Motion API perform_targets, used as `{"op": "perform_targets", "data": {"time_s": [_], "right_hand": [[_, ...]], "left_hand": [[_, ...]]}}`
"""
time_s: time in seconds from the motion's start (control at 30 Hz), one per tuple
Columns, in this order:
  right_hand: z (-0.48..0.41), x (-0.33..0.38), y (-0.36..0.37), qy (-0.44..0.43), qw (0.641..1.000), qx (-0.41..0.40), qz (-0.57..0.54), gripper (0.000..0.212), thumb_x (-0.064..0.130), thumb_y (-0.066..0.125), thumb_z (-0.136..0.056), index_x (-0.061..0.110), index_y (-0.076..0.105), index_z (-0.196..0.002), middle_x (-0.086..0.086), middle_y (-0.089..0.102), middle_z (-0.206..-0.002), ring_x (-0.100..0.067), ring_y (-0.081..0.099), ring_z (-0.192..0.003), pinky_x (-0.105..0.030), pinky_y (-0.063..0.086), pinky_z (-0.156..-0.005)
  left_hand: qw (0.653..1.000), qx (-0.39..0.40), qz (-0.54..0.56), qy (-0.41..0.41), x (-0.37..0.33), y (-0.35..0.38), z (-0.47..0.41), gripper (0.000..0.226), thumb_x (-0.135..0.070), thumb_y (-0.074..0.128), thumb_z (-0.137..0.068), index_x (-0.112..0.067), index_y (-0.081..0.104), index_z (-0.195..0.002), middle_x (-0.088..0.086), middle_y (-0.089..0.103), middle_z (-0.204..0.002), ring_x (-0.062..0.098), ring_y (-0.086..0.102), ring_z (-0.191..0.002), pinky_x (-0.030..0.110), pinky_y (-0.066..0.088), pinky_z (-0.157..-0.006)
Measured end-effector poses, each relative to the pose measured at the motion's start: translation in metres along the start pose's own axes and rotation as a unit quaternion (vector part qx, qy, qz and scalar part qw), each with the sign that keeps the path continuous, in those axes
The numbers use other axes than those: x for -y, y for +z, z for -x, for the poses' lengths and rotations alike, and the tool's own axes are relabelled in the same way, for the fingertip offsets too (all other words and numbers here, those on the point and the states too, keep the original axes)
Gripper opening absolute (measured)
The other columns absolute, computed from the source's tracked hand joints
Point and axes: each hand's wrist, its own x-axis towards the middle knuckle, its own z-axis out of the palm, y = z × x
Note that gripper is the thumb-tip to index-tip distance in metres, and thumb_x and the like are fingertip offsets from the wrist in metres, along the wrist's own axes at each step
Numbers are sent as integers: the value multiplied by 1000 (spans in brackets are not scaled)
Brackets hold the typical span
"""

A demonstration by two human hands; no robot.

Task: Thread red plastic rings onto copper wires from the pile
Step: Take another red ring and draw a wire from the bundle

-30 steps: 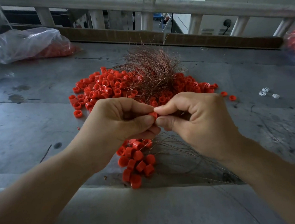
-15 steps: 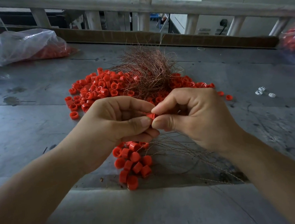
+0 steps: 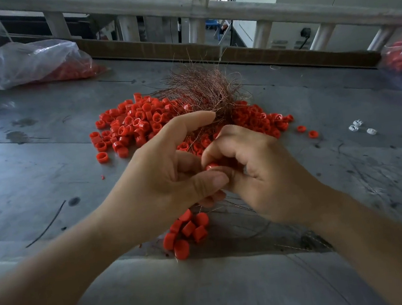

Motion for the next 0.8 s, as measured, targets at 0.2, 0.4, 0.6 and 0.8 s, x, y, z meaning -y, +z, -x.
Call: {"op": "perform_targets", "data": {"time_s": [0.2,0.4,0.6,0.8], "right_hand": [[3,5,4,-7,999,-30,-22,7,6,57,-79,12,61,-78,17,45,-77,-1,49,-68,-15,43,-62],[1,1,-1,7,998,-50,-43,9,20,66,-74,17,65,-82,8,55,-77,0,52,-70,-11,40,-64],[-2,1,-10,42,995,-46,-76,37,38,64,-72,32,56,-107,11,62,-94,0,59,-89,-19,49,-77],[-3,-3,-13,54,993,-93,-42,9,22,60,-80,28,65,-85,15,57,-73,-1,57,-70,-10,41,-63]], "left_hand": [[999,13,31,8,-3,-1,4,64,-23,78,-65,-40,49,-118,11,70,-72,22,70,-64,24,55,-59],[999,15,44,-13,-6,-4,-1,51,-25,75,-70,-27,51,-116,10,69,-74,20,69,-66,23,54,-60],[991,-40,126,-5,-13,-12,-5,38,-22,74,-67,-17,61,-103,9,70,-70,18,66,-59,23,52,-52],[979,-70,194,2,-15,-20,-8,36,3,60,-64,-11,62,-97,8,69,-66,17,64,-53,20,49,-47]]}}
